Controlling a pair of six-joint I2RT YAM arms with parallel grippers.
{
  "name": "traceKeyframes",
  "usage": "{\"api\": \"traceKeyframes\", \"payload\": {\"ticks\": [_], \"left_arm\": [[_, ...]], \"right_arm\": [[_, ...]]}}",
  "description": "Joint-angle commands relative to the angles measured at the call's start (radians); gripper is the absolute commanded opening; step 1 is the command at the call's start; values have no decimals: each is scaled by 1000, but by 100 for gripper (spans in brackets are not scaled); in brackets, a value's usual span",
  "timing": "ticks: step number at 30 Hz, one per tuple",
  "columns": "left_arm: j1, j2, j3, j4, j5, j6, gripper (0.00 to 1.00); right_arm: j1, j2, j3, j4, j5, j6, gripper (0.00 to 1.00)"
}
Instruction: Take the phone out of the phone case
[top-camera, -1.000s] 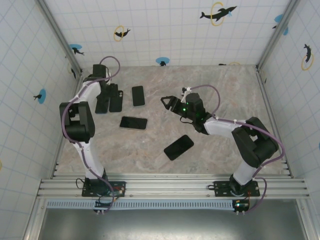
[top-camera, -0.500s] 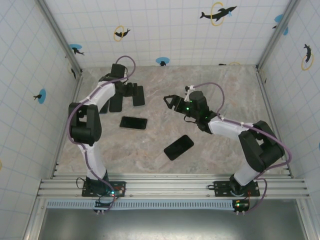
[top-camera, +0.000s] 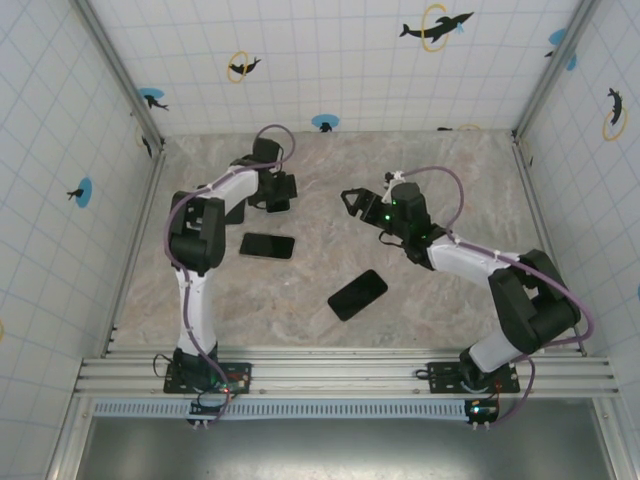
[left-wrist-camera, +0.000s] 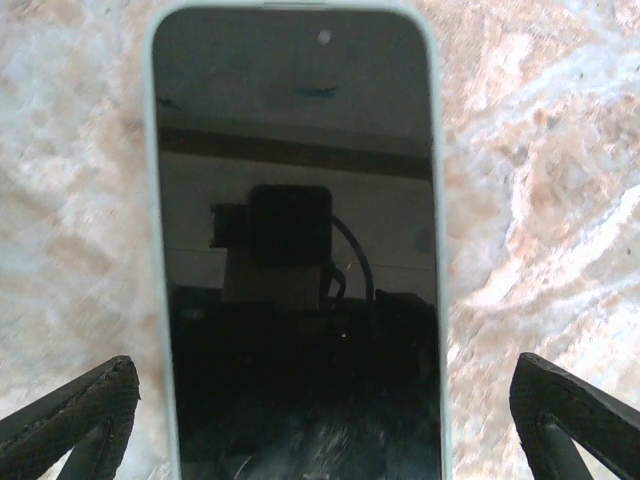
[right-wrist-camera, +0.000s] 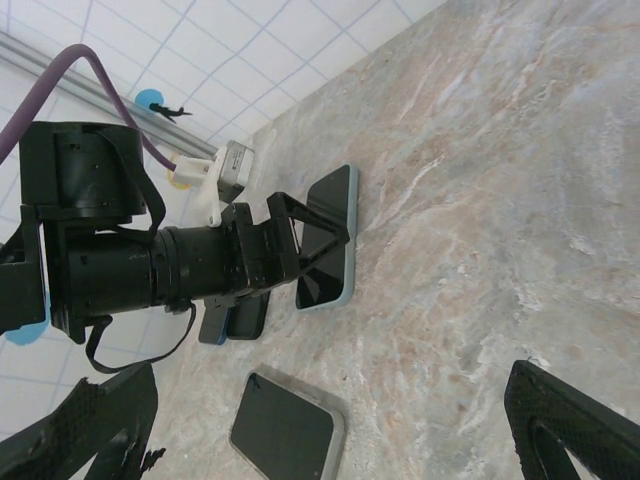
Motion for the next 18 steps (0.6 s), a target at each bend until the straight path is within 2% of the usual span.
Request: {"api": "traceKeyframes", "payload": {"ticks": [1,3,12,18], "left_arm": [[-5,40,68,-17,-67,-15,98],[-5,60,89,-30,-101,-11,97],[-4,188,218,-92,-97,-17,97],[-2,196,220,-134,-131,-28,88]], "right_arm": [[-11,-35,-23,0,17,9,92],[-16,-35,-25,2,15,11,91],[-28,-29,-34,16,5,26,91],[-35,-29,-38,22,1,32,90]]}}
